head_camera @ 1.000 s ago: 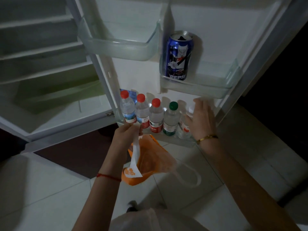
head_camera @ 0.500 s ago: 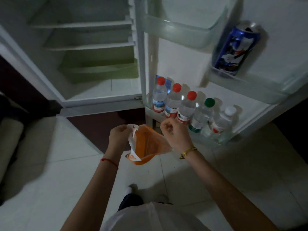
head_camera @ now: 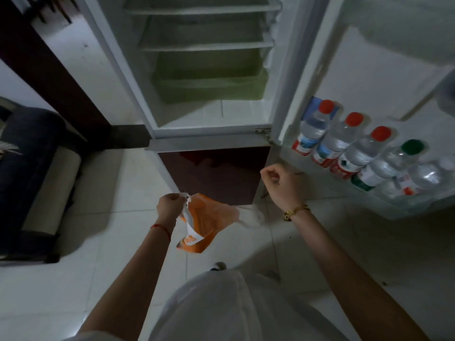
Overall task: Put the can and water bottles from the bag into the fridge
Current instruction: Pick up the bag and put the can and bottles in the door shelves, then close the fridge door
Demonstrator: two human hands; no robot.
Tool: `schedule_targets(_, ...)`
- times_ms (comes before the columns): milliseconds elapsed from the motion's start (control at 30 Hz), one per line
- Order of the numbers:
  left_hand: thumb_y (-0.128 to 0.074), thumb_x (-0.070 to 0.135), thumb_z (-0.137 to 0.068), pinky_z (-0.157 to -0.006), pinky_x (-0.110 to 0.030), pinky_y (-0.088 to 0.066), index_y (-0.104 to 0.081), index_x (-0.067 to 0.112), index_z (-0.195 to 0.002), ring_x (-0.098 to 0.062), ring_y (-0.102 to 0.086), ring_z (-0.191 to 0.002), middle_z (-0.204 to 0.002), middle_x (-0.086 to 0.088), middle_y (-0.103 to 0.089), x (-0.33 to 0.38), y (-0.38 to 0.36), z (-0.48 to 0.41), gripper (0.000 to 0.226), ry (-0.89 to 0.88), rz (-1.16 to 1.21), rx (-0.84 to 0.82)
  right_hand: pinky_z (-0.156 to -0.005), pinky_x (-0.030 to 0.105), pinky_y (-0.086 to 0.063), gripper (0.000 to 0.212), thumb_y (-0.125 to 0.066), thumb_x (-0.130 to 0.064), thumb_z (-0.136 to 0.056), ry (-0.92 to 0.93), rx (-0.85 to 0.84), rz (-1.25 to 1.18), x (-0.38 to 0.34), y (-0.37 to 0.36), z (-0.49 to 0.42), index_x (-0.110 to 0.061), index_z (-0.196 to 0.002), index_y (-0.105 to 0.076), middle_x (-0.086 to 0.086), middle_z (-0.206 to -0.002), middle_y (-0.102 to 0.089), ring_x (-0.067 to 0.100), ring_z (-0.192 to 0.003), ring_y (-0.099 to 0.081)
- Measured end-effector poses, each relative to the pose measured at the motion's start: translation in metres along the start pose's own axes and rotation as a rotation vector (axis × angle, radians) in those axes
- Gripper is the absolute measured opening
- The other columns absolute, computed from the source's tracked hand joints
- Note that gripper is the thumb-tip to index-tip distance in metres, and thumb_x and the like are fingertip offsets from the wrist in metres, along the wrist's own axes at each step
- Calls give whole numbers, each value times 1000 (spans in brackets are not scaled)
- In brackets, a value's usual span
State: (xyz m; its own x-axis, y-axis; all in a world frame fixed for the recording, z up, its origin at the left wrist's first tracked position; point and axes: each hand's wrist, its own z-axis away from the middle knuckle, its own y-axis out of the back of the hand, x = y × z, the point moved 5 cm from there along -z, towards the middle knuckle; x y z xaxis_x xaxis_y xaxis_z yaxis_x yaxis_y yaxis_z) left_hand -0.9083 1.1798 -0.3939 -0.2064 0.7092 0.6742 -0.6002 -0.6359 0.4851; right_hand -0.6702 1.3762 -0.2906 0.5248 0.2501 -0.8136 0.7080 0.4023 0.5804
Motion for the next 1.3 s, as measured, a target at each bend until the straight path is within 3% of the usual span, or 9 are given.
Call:
schedule_targets(133,-66,28,-79,-94,-46,-54,-76,5,-104,-39,-69,-100,-101,-23,-74,-47,36,-51,35,46,-101,-25,-75,36,-55,14,-59,-21,-93,-6,-30,17,-27,-43,3,-10,-93,-68,6,-88,-70,19,-82,-66)
schedule_targets(300,-64,13,-89,-101,-35,-44,-68,0,-120,-34,-60,-119,-125,-20,-67,-37,64,-54,34,-12,-152,-72,-77,36,-55,14,-60,-22,-92,-12,-8,22,-44,-75,5,-11,-93,-69,5,-86,-71,18,-82,-67)
schedule_targets(433,-61,13,-90,-98,-37,-46,-67,2,-123,-34,-61,-116,-123,-19,-68,-22,76,-67,34,-103,-118,-99,-77,37,-56,13,-60,-19,-91,-37,24,-1,-51,-86,7,-9,-92,-69,8,-86,-71,20,-81,-67)
schedule_targets(567,-63,22,-91,-96,-44,-53,-71,13,-116,-28,-67,-108,-115,-12,-72,15,82,-58,29,-292,-78,-122,-65,10,-46,13,-59,-17,-92,-35,72,11,-60,-81,12,-8,-94,-69,7,-87,-72,14,-77,-64)
schedule_targets(733,-63,18,-91,-85,-14,-50,-72,14,-111,2,-67,-94,-106,2,-73,92,80,2,22,-689,1,-136,-68,-1,-43,16,-57,-15,-94,-21,204,-70,-71,-54,21,-6,-102,-67,7,-95,-71,14,-87,-64)
schedule_targets(833,-62,14,-93,-83,-3,-45,-70,10,-112,15,-63,-93,-105,5,-71,128,71,43,21,-845,86,-236,-80,16,-53,15,-56,-14,-94,-13,290,-131,-74,-33,27,-10,-105,-66,2,-95,-70,16,-94,-66)
schedule_targets(900,-62,15,-94,-89,-9,-48,-69,8,-116,9,-65,-99,-110,3,-72,146,62,64,24,-909,132,-308,-82,32,-57,15,-57,-16,-94,-15,351,-155,-72,-18,33,-10,-106,-66,-2,-94,-69,14,-95,-66)
schedule_targets(967,-61,16,-95,-94,-16,-50,-67,8,-119,0,-66,-106,-114,1,-72,161,55,82,26,-963,163,-387,-82,36,-58,16,-58,-18,-94,-9,422,-159,-72,-1,39,-10,-105,-66,-3,-94,-70,12,-93,-66)
schedule_targets(1300,-61,15,-95,-103,-40,-49,-65,11,-119,-12,-63,-117,-121,4,-68,208,23,159,25,-1213,194,-582,-79,28,-55,13,-60,-21,-93,-32,743,-245,-77,74,84,-14,-102,-67,-6,-103,-68,8,-96,-64)
